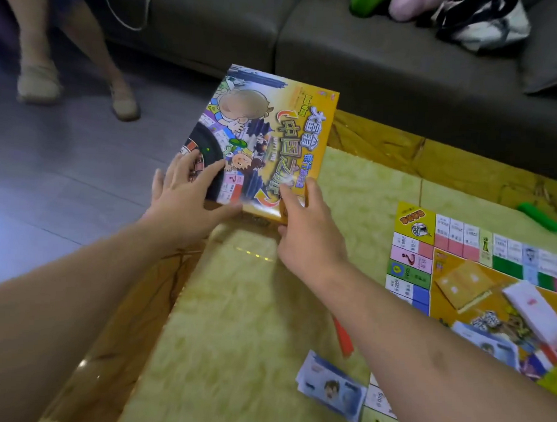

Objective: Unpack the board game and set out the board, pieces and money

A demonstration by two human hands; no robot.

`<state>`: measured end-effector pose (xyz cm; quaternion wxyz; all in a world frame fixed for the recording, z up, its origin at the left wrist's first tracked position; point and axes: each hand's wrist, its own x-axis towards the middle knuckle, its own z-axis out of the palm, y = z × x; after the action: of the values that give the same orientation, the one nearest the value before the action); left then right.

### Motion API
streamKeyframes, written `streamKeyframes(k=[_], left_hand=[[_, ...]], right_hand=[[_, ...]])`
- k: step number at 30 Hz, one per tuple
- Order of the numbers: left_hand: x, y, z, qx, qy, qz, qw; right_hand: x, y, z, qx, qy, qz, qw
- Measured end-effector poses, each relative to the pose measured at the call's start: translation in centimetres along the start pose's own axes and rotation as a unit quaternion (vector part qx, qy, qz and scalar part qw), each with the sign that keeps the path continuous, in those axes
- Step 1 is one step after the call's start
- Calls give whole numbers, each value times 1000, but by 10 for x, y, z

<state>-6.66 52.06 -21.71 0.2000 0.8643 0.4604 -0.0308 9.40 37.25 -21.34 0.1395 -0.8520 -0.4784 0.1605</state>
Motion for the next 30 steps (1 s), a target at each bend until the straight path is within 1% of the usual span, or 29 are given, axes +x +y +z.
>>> streamKeyframes(k=[2, 5, 9, 11, 13, 16, 19, 21, 25, 30], left_hand=[[8, -1, 1, 26, 15, -6, 1000], [15, 3, 6, 52, 7, -18, 998], [15, 4, 5, 54, -10, -29, 998], [11, 13, 1, 41, -2, -25, 999], [2, 28, -2, -3, 41, -2, 999], [-22, 64, -4, -124, 120, 31, 984], [-53, 109, 3, -177, 156, 62, 970], [-80, 143, 10, -233, 142, 67, 960], [-140, 212, 24, -367, 86, 95, 921], [-218, 297, 53, -421, 70, 112, 898]], right_hand=[[10, 1, -1, 3, 9, 0, 1000], [13, 1, 3, 6, 5, 7, 1000], [11, 1, 3, -6, -5, 12, 1000], [12, 1, -2, -16, -11, 11, 1000], [10, 0, -12, -5, -14, 6, 1000], [-8, 4, -34, 32, 10, -12, 999], [-45, 13, -55, 86, 44, -41, 994], [-80, 28, -71, 125, 72, -42, 989], [-154, 67, -101, 204, 130, -38, 970], [-246, 137, -140, 246, 172, -45, 953]])
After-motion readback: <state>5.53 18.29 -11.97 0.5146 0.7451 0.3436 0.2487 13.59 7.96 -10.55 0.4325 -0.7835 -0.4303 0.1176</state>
